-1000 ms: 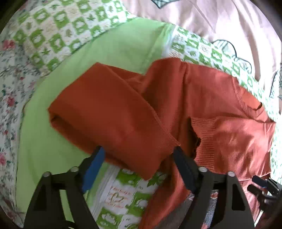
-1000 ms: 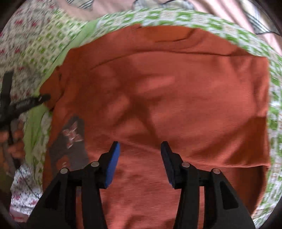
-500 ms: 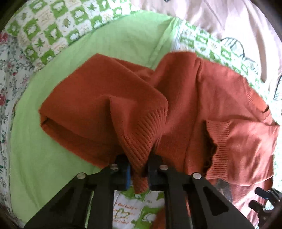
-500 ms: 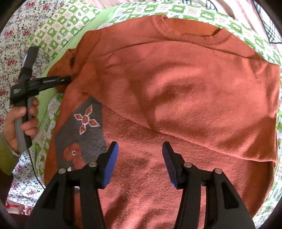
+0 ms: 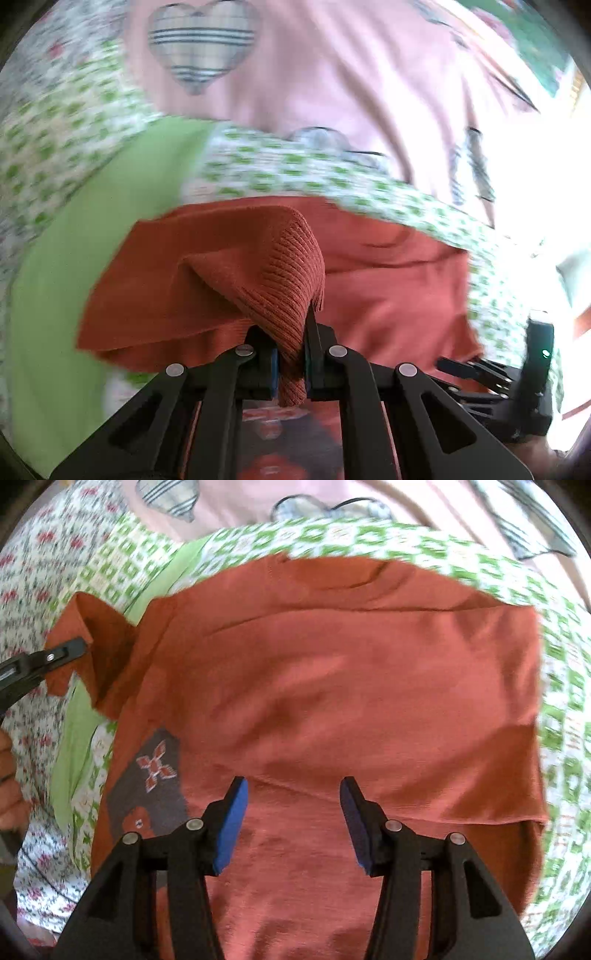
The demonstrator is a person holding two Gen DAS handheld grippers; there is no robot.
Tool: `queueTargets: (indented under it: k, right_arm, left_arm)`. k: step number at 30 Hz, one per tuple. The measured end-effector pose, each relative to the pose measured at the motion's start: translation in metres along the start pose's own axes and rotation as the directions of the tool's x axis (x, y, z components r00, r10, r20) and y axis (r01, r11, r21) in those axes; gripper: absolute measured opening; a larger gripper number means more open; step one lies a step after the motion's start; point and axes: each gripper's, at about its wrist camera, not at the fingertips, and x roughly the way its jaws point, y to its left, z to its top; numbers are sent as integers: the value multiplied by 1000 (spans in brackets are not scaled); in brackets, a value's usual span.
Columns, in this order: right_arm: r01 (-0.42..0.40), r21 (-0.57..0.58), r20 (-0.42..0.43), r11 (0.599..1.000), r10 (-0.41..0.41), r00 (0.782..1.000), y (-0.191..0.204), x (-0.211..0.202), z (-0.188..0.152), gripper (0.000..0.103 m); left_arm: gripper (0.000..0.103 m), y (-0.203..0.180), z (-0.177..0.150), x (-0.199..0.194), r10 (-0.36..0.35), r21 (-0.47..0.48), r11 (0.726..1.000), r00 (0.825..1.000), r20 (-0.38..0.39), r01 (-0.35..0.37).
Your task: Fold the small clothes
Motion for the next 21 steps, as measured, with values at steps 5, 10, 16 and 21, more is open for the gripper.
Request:
queueTargets:
  k: [5, 10, 16, 21]
  right_arm:
    - [59, 118, 36, 991, -64, 997, -50, -21, -9, 53]
    - [105, 217, 51, 971, -118, 992, -91, -39, -20, 53]
    - [107, 248, 47, 963, -122, 991, -104, -41, -25, 53]
    - [72, 226, 49, 971, -85, 995, -93, -31, -19, 53]
  left_arm:
    - [8, -75, -10, 36, -92, 103, 990, 995, -48, 96]
    - [8, -126, -29, 95, -120, 171, 975, 983, -136, 142]
    - [11, -139, -62, 157, -55, 208, 971, 959, -277, 116]
    - [31, -115, -74, 133, -88, 183, 972, 953, -291, 146]
